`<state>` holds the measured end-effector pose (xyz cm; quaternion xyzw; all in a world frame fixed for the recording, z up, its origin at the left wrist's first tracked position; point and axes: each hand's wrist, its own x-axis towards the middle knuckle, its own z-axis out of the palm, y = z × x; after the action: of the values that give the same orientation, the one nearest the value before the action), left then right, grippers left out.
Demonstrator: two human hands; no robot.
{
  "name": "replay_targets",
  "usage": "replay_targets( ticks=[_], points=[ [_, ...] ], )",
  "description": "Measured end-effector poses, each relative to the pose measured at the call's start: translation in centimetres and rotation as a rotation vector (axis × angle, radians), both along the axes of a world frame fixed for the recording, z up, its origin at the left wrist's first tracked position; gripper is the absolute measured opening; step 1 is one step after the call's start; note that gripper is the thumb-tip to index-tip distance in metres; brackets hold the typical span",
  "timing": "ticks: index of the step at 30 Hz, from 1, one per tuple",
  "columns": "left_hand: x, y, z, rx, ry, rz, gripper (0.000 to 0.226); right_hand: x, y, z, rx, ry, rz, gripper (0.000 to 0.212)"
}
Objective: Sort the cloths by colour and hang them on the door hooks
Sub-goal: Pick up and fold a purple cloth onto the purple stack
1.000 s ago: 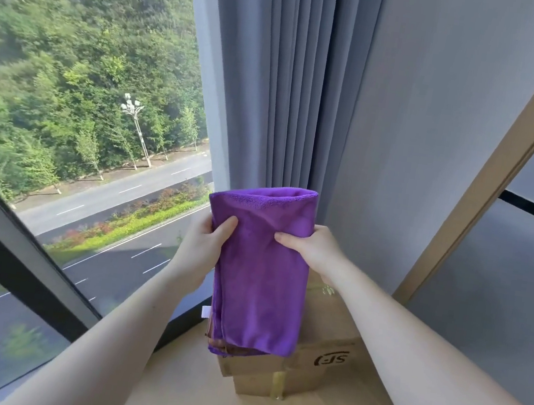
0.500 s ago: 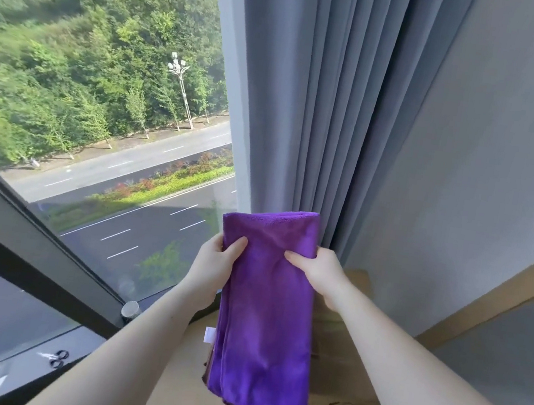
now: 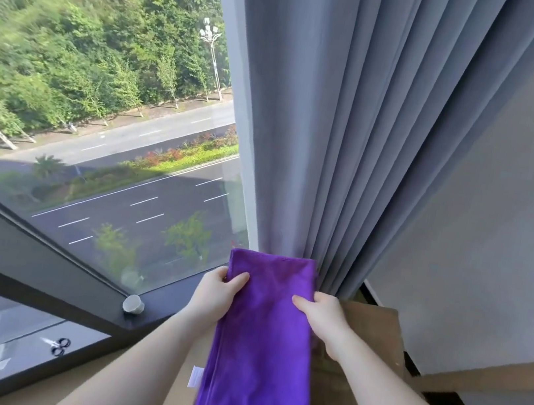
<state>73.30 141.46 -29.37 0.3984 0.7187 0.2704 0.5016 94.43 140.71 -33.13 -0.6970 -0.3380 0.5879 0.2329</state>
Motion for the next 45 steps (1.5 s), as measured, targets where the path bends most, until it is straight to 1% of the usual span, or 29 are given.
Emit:
replay_targets(
  ticks=[4, 6, 8, 11, 13, 14, 15, 16, 17, 18, 19, 20, 21, 22, 23, 24, 25, 27, 28, 31, 34, 38, 45],
  points=[
    [-0.1, 1.2, -1.7, -0.008, 0.008, -0.019, 0.017, 0.1, 0.4, -2.0, -0.049, -0.038, -0.021, 0.036],
    [0.0, 1.8, -2.2, -0.014, -0.016, -0.039, 0.015, 0.2, 0.6, -2.4, -0.067, -0.051, -0.051, 0.037],
    [0.1, 2.3, -2.7, -0.025, 0.006, -0.064, 0.015, 0.4, 0.7, -2.3, -0.076, -0.075, -0.073, 0.033],
    [0.3, 2.9, -3.9, -0.048, 0.075, -0.092, 0.013, 0.4, 0.4, -2.0, -0.073, -0.132, -0.062, 0.021],
    [0.4, 3.4, -4.4, -0.042, 0.151, -0.133, 0.011, 0.5, 0.4, -1.7, -0.062, -0.229, -0.020, 0.022],
    [0.5, 3.7, -4.6, -0.026, 0.209, -0.167, 0.015, 0.6, 0.5, -1.4, -0.048, -0.317, 0.018, 0.019],
    [0.6, 3.7, -4.7, 0.001, 0.284, -0.208, 0.025, 0.6, 0.7, -1.0, -0.026, -0.401, 0.060, 0.016],
    [0.7, 3.7, -5.0, 0.053, 0.395, -0.261, 0.036, 0.6, 0.8, -0.7, 0.002, -0.490, 0.108, 0.028],
    [0.9, 3.5, -5.2, 0.146, 0.538, -0.333, 0.045, 0.6, 0.7, -0.4, 0.036, -0.594, 0.171, 0.048],
    [1.0, 3.1, -5.4, 0.264, 0.677, -0.431, 0.053, 0.4, 0.6, -0.2, 0.092, -0.707, 0.250, 0.065],
    [1.2, 2.7, -5.5, 0.396, 0.768, -0.545, 0.060, 0.3, 0.4, 0.1, 0.175, -0.817, 0.345, 0.074],
    [1.5, 2.3, -5.6, 0.523, 0.815, -0.641, 0.064, 0.1, 0.1, 0.3, 0.271, -0.906, 0.441, 0.077],
    [1.8, 2.1, -5.6, 0.615, 0.830, -0.731, 0.065, 0.0, 0.0, 0.3, 0.352, -0.950, 0.508, 0.078],
    [2.1, 2.0, -5.6, 0.671, 0.833, -0.808, 0.060, -0.1, 0.0, 0.4, 0.389, -0.962, 0.564, 0.077],
    [2.3, 2.0, -5.5, 0.677, 0.827, -0.878, 0.053, -0.2, 0.1, 0.5, 0.396, -0.961, 0.616, 0.077],
    [2.4, 2.1, -5.2, 0.640, 0.817, -0.941, 0.050, -0.4, 0.2, 0.6, 0.390, -0.954, 0.663, 0.079],
    [2.4, 2.3, -4.8, 0.553, 0.798, -1.009, 0.057, -0.6, 0.3, 0.7, 0.375, -0.944, 0.710, 0.083],
    [2.5, 2.6, -4.1, 0.309, 0.807, -1.136, 0.087, -0.8, 0.7, 0.7, 0.325, -0.921, 0.793, 0.098],
    [2.4, 2.8, -3.8, 0.235, 0.820, -1.179, 0.099, -0.9, 0.9, 0.6, 0.289, -0.908, 0.821, 0.108],
    [1.8, 3.1, -4.1, 0.139, 0.852, -1.265, 0.124, -1.0, 1.5, 0.4, 0.181, -0.868, 0.888, 0.135],
    [1.1, 3.5, -5.0, 0.101, 0.870, -1.309, 0.141, -1.1, 1.8, 0.1, 0.123, -0.872, 0.949, 0.146],
    [0.9, 3.8, -5.8, 0.115, 0.857, -1.320, 0.147, -1.6, 2.0, -0.6, 0.087, -0.870, 0.951, 0.149],
    [1.2, 3.0, -6.6, 0.111, 0.878, -1.307, 0.145, -2.5, 1.5, -2.1, 0.060, -0.878, 0.901, 0.147]
  ],
)
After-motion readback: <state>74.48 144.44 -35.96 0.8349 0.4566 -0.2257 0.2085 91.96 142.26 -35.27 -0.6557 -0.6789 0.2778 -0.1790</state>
